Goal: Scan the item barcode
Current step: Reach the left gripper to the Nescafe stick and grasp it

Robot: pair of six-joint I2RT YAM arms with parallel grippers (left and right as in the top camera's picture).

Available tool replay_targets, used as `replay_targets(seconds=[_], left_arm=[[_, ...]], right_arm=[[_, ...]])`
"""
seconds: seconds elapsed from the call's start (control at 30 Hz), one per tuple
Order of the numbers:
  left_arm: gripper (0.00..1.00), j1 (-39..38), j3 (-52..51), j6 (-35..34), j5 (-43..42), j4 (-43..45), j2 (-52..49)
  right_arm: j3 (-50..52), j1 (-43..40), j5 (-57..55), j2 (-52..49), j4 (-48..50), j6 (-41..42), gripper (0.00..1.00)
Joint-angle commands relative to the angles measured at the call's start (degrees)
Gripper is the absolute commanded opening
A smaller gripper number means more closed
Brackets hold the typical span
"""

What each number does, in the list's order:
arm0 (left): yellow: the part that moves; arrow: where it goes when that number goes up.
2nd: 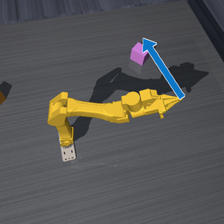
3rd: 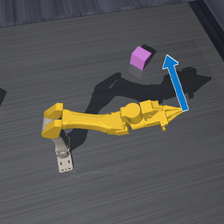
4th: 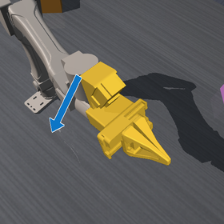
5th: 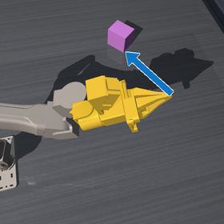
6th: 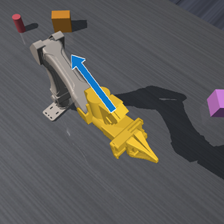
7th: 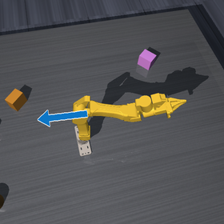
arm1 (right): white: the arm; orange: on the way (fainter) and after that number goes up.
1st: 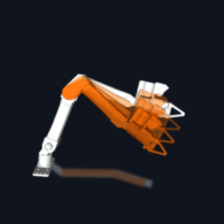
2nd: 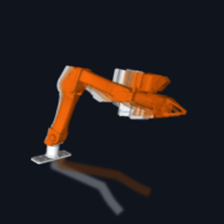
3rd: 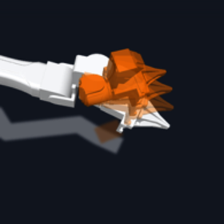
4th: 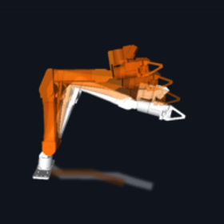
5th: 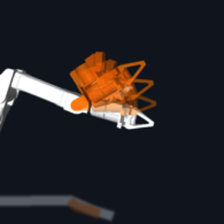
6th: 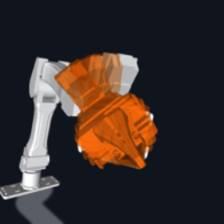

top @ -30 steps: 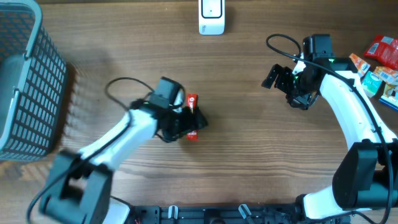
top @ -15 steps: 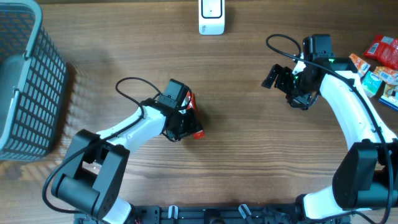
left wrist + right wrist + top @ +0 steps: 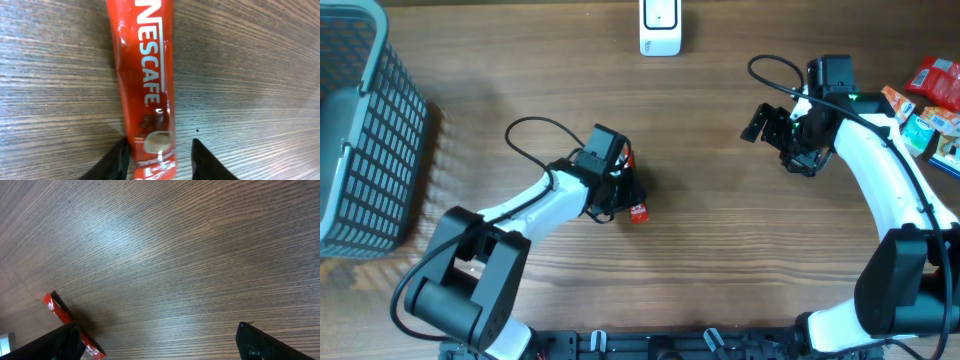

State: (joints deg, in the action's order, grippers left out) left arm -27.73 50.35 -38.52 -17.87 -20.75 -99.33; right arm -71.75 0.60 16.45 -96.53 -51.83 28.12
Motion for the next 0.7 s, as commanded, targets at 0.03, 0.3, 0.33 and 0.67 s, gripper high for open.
replay_targets(seconds=[0.03, 0.3, 0.33, 0.67], left_arm=[[0.14, -1.2, -0.4, 0.1, 1.7, 0.2, -0.8], [0.04, -0.6, -0.4, -1.0, 1.7, -0.5, 0.2], [0.04, -0.4, -0.3, -1.0, 1.7, -0.5, 0.7], [0.32, 0.7, -0.1, -2.5, 1.6, -0.7, 6.1]], right_arm=[[1.6, 2.1, 0.1, -0.9, 0.7, -1.1, 1.00], [4.7, 4.8, 0.1, -1.2, 3.6, -0.7, 1.00], [4.7, 4.8, 0.1, -1.2, 3.7, -0.7, 1.00], [4.8, 8.7, 7.9, -1.6, 6.7, -4.3, 1.00]])
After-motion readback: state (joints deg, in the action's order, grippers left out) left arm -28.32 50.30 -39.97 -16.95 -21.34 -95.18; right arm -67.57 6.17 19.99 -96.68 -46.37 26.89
